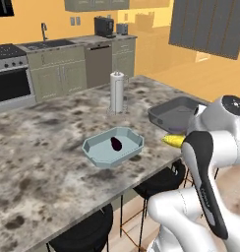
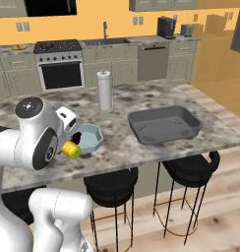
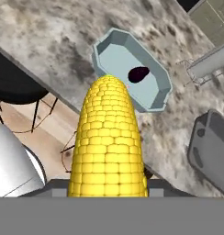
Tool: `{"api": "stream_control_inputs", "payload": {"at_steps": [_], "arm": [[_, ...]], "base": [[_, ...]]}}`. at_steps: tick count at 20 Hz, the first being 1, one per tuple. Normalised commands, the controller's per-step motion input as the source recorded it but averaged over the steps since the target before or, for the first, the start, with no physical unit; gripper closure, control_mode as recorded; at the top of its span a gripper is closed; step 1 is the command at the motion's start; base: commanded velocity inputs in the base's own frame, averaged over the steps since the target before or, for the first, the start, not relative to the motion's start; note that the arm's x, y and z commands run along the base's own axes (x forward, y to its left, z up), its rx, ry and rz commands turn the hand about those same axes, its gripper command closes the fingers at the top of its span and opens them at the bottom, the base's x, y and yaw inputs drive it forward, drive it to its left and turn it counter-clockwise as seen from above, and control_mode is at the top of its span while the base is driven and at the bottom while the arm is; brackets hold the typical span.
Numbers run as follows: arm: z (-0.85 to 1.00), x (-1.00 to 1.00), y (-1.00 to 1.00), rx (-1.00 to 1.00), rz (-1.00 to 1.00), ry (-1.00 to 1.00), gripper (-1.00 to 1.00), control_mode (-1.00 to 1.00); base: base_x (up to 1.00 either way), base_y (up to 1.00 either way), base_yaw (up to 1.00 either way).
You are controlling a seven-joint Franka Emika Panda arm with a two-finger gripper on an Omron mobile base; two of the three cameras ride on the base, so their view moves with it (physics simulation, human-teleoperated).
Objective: Place the cold items (eggplant and corn) from the fridge in one tupperware on the dining counter. Place the warm items (kebab skewer and hot dog) in the stove area in another tupperware.
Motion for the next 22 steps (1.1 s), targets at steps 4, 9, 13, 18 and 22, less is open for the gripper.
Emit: {"api": "stream_control_inputs", "payload": {"at_steps": [4, 9, 13, 18, 22], "arm": [[-0.33, 0.72, 0.37, -0.08, 0.50, 0.06, 1.00, -1.00], [0.00, 0.48, 0.94, -0.18, 0.20, 0.07, 1.00, -1.00], [-0.04, 0.50, 0.68, -0.22, 0.00, 0.09, 1.00, -1.00], [-0.28, 0.75, 0.21, -0.19, 0.00, 0.17, 1.00, -1.00], [-0.62, 0.87, 0.00, -0.18, 0.00, 0.15, 1.00, -1.00]], "base": [[0.00, 0.00, 0.00], [0.00, 0.00, 0.00], [0.00, 0.00, 0.00], [0.00, 0.00, 0.00], [0.00, 0.00, 0.00]]}}
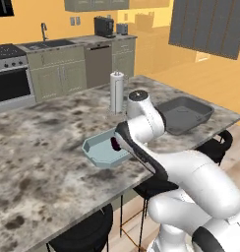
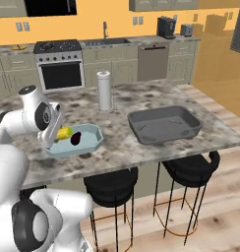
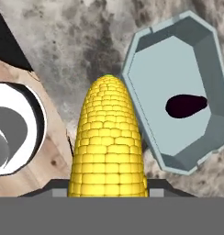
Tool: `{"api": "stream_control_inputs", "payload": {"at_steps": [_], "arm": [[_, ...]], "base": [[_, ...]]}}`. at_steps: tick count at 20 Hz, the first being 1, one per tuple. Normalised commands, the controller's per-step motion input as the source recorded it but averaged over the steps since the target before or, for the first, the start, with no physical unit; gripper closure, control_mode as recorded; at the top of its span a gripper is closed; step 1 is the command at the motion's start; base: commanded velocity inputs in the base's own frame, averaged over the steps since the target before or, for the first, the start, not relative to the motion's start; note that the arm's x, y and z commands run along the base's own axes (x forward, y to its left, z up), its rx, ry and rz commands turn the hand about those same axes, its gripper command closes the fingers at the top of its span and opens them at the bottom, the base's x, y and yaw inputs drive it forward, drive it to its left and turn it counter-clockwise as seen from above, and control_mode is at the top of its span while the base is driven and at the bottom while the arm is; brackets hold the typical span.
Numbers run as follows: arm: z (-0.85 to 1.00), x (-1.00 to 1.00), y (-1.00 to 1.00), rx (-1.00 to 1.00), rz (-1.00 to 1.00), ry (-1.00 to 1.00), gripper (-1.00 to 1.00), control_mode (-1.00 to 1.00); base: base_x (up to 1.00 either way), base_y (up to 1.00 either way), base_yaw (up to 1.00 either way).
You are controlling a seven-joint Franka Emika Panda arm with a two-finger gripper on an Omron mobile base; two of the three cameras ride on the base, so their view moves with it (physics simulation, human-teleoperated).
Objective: Place the cold items (eggplant and corn) from the fridge in one tupperware on the dining counter. Place the warm items (kebab skewer and hot dog) in the stove area in another tupperware.
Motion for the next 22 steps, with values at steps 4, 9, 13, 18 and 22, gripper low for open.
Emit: {"api": "stream_control_inputs", "payload": {"at_steps": [4, 9, 13, 18, 22], "arm": [[-0.70, 0.74, 0.21, -0.13, 0.00, 0.06, 1.00, -1.00], [-0.42, 0.51, 0.51, 0.00, 0.00, -0.01, 1.00, -1.00], [-0.42, 0.61, 0.23, 0.00, 0.00, 0.00, 1.00, -1.00], [-0.57, 0.73, 0.01, 0.00, 0.04, 0.00, 1.00, -1.00], [-0.51, 0.63, 0.00, 0.00, 0.08, 0.00, 1.00, -1.00]], "base": [[0.00, 0.00, 0.00], [0.00, 0.00, 0.00], [0.00, 0.00, 0.00], [0.00, 0.00, 0.00], [0.00, 0.00, 0.00]]}}
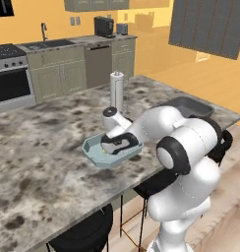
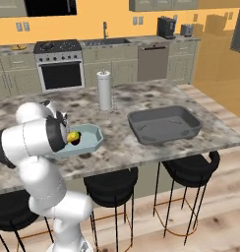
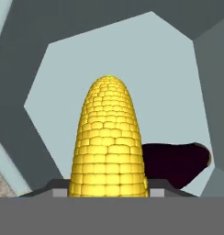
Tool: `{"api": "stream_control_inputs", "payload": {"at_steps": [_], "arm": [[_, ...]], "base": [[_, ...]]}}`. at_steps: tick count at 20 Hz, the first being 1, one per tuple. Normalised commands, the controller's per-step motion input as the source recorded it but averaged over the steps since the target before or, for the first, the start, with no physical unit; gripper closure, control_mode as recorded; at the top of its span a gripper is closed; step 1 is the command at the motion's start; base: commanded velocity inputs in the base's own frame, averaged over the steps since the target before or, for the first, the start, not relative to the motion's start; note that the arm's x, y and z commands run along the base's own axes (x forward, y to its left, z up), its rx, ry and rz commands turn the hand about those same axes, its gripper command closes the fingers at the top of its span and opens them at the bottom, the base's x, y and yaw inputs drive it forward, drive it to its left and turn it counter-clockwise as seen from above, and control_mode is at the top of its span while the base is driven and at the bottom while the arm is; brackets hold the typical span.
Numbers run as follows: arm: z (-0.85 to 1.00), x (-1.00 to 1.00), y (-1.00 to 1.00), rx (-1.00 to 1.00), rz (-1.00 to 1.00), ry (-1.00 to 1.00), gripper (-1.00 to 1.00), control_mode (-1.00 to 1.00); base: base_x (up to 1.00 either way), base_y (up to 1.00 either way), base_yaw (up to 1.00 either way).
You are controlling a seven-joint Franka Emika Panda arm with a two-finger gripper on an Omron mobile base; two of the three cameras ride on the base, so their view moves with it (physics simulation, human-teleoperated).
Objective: Place the cold items (eggplant and corn) from the fridge in one tupperware on the dining counter. Place the warm items (kebab skewer and hot dog) in the stove area in another tupperware.
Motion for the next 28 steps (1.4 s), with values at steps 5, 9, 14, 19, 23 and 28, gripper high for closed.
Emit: {"api": "stream_control_inputs", "payload": {"at_steps": [5, 9, 14, 19, 23, 28], "arm": [[-0.48, 0.60, 0.00, 0.00, 0.07, 0.00, 1.00, -1.00], [-0.42, 0.52, 0.04, 0.00, 0.06, 0.00, 1.00, -1.00], [-0.21, 0.02, -0.01, 0.00, 0.03, -0.07, -1.00, -1.00], [0.13, -0.26, -0.28, 0.13, 0.00, -0.22, -1.00, -1.00], [0.55, -0.23, -0.38, 0.33, 0.00, -0.39, -1.00, -1.00], [0.98, -0.56, -0.53, 0.43, 0.00, -0.44, -1.00, -1.00]], "base": [[0.00, 0.00, 0.00], [0.00, 0.00, 0.00], [0.00, 0.00, 0.00], [0.00, 0.00, 0.00], [0.00, 0.00, 0.00], [0.00, 0.00, 0.00]]}}
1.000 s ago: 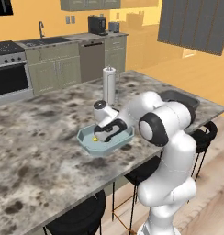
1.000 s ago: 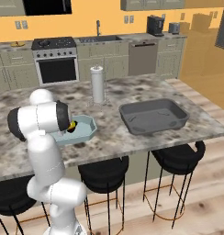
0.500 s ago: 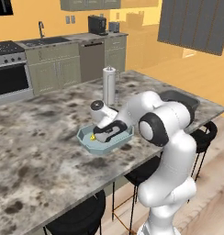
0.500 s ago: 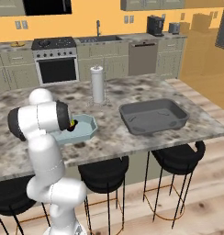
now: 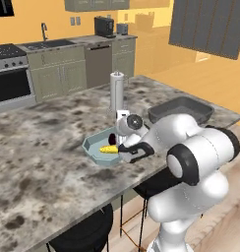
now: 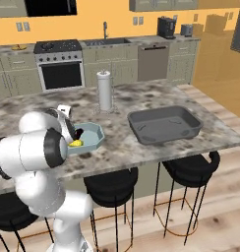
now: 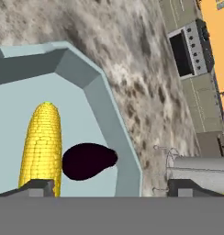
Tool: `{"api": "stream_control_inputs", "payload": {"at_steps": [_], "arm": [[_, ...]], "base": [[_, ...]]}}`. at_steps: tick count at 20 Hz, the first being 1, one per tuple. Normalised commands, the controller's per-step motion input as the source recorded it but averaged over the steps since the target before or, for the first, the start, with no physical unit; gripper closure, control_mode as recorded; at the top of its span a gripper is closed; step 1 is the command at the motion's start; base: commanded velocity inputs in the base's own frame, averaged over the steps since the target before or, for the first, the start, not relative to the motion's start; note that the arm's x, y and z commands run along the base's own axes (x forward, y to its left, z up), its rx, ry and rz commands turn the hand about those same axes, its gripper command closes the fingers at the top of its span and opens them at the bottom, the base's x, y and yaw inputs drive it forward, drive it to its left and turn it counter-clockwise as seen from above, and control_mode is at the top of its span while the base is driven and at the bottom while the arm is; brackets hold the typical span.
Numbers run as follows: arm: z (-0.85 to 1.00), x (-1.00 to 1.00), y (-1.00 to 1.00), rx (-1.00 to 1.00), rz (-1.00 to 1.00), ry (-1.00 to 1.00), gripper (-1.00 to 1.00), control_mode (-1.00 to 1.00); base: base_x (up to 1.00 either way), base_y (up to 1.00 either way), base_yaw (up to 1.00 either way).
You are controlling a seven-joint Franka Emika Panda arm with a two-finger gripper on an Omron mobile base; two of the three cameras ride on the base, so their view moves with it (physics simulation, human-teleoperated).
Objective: Place the cold items (eggplant and corn) from the fridge in one tupperware on the dining counter. Place the warm items (kebab skewer and hot dog) in the stove area in another tupperware.
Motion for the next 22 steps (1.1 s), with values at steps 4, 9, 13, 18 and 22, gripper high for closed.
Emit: {"api": "stream_control_inputs", "payload": {"at_steps": [4, 9, 13, 18, 22], "arm": [[1.00, -0.58, -0.38, 0.35, 0.00, -0.29, -1.00, -1.00], [1.00, -0.90, -0.39, 0.12, -0.14, 0.07, -1.00, -1.00], [1.00, -0.86, -0.64, 0.07, -0.09, 0.20, -1.00, -1.00], [0.96, -0.76, -0.76, 0.16, -0.03, 0.19, -1.00, -1.00], [0.56, -0.66, -0.36, -0.25, -0.01, 0.63, -1.00, -1.00]], "base": [[0.00, 0.00, 0.00], [0.00, 0.00, 0.00], [0.00, 0.00, 0.00], [0.00, 0.00, 0.00], [0.00, 0.00, 0.00]]}}
